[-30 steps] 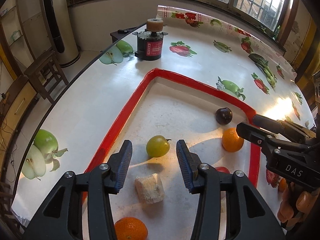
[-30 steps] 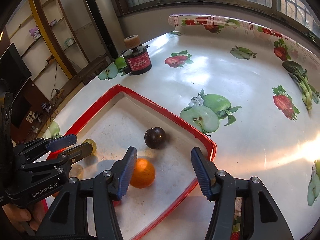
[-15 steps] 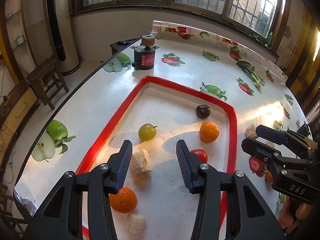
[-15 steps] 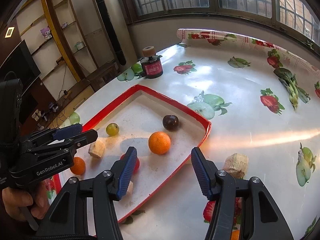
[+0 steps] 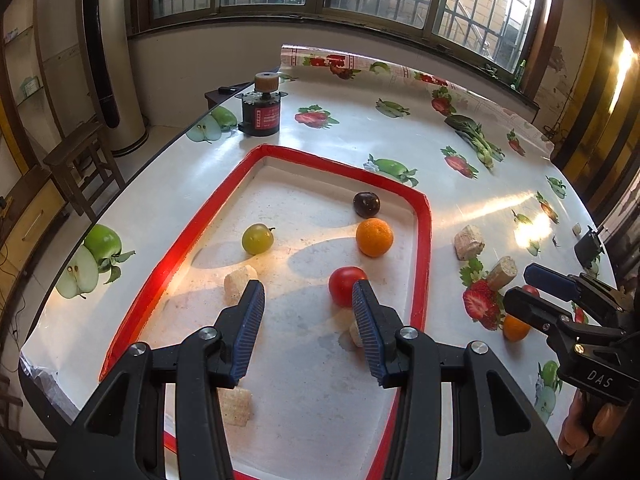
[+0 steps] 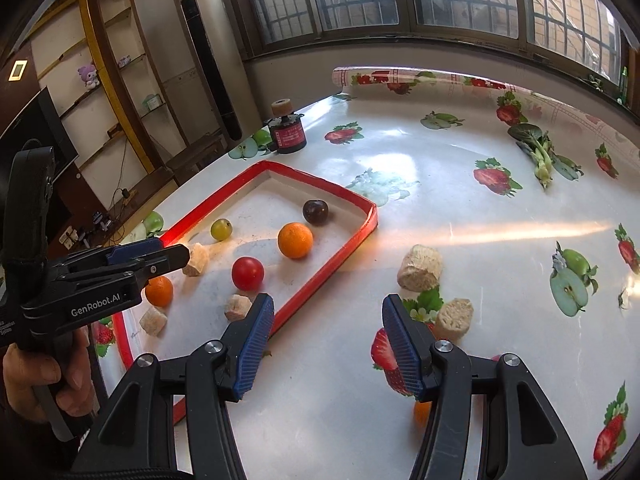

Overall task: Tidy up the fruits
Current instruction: 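Move both grippers back over the table toward an orange and red tomato, then grasp an orange with the left gripper while the right gripper grasps a red tomato, then carry the orange and red tomato in both grippers over the tray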

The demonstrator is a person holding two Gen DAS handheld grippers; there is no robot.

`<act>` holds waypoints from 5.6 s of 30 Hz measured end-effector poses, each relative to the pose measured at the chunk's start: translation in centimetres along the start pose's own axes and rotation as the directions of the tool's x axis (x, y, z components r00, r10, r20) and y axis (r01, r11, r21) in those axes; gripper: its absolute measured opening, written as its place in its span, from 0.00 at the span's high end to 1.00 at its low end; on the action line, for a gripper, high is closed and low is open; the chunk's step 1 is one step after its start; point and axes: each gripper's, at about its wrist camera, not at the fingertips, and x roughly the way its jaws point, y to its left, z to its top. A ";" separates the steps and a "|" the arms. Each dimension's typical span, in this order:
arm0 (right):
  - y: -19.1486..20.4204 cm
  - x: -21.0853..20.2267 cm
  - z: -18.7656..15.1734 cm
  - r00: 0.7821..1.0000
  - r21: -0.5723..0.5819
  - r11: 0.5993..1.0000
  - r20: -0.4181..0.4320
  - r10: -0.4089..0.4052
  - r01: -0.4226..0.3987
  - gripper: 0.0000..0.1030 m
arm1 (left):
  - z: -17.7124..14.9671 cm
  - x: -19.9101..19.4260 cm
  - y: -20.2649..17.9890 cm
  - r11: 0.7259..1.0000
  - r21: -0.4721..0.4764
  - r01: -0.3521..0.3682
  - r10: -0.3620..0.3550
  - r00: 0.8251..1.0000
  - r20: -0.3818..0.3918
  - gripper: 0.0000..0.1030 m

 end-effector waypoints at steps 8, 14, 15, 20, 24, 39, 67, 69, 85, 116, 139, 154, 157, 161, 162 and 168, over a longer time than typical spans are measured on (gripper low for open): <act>-2.5 -2.5 -2.3 0.999 0.048 0.998 0.014 -0.037 0.036 0.43 | -0.2 -1.2 -1.6 0.999 0.026 0.026 -0.026 0.999 0.021 0.48; -4.5 -4.1 -4.1 0.997 0.088 0.994 0.012 -0.073 0.072 0.43 | -0.6 -1.7 -3.1 0.998 0.047 0.050 -0.051 0.999 0.019 0.48; -4.8 -4.3 -4.5 0.997 0.094 0.993 0.010 -0.078 0.076 0.43 | -0.6 -1.7 -3.3 0.997 0.052 0.057 -0.058 0.998 0.018 0.48; -6.3 -5.2 -6.3 0.995 0.124 0.987 -0.002 -0.104 0.104 0.43 | -1.2 -2.0 -5.1 0.993 0.085 0.083 -0.084 0.996 0.009 0.48; -7.6 -5.6 -8.0 0.992 0.156 0.980 -0.021 -0.124 0.125 0.43 | -1.5 -2.0 -6.4 0.988 0.105 0.109 -0.109 0.994 -0.003 0.48; -10.6 -5.8 -10.0 0.988 0.216 0.965 -0.040 -0.146 0.151 0.43 | -3.5 1.0 -12.2 0.964 0.172 0.204 -0.184 0.975 -0.125 0.48; -11.5 -1.6 -6.3 0.992 0.197 0.973 -0.043 -0.115 0.121 0.44 | -2.6 4.4 -13.4 0.936 0.179 0.304 -0.271 0.944 -0.190 0.70; -11.2 -0.2 -5.7 0.990 0.180 0.974 -0.059 -0.129 0.137 0.46 | -2.6 3.9 -12.6 0.938 0.165 0.304 -0.274 0.945 -0.179 0.70; -7.5 -0.9 -4.2 0.994 0.116 0.988 -0.029 -0.102 0.104 0.68 | -2.1 0.9 -9.1 0.957 0.127 0.259 -0.247 0.963 -0.103 0.70; 0.5 -0.4 -2.6 1.000 0.002 1.000 -0.017 0.006 -0.006 0.69 | -3.0 -1.7 -1.8 0.992 0.033 0.126 -0.125 0.992 -0.031 0.70; 4.9 1.3 -2.1 0.997 -0.063 0.996 -0.046 0.064 -0.066 0.69 | -4.1 -2.0 3.1 0.996 -0.043 0.077 -0.079 0.996 -0.037 0.70; 6.6 2.4 -1.4 0.994 -0.086 0.992 -0.059 0.089 -0.094 0.69 | -4.3 -2.5 7.4 0.993 -0.113 0.028 -0.031 0.999 -0.028 0.70; 6.6 2.8 -1.1 0.994 -0.084 0.992 -0.060 0.090 -0.095 0.69 | -4.0 -2.3 8.0 0.992 -0.125 0.027 -0.031 0.999 -0.027 0.70; 6.2 3.2 -0.2 0.994 -0.072 0.993 -0.057 0.089 -0.093 0.69 | -2.7 -1.7 8.2 0.992 -0.120 0.029 -0.032 0.999 -0.021 0.70; 6.1 3.3 0.0 0.995 -0.070 0.993 -0.055 0.089 -0.092 0.69 | -2.4 -1.5 8.1 0.993 -0.118 0.030 -0.033 0.999 -0.020 0.70; 5.7 4.3 1.3 0.995 -0.063 0.994 -0.051 0.083 -0.086 0.69 | -0.3 0.6 7.9 0.994 -0.108 0.023 -0.026 0.999 -0.026 0.70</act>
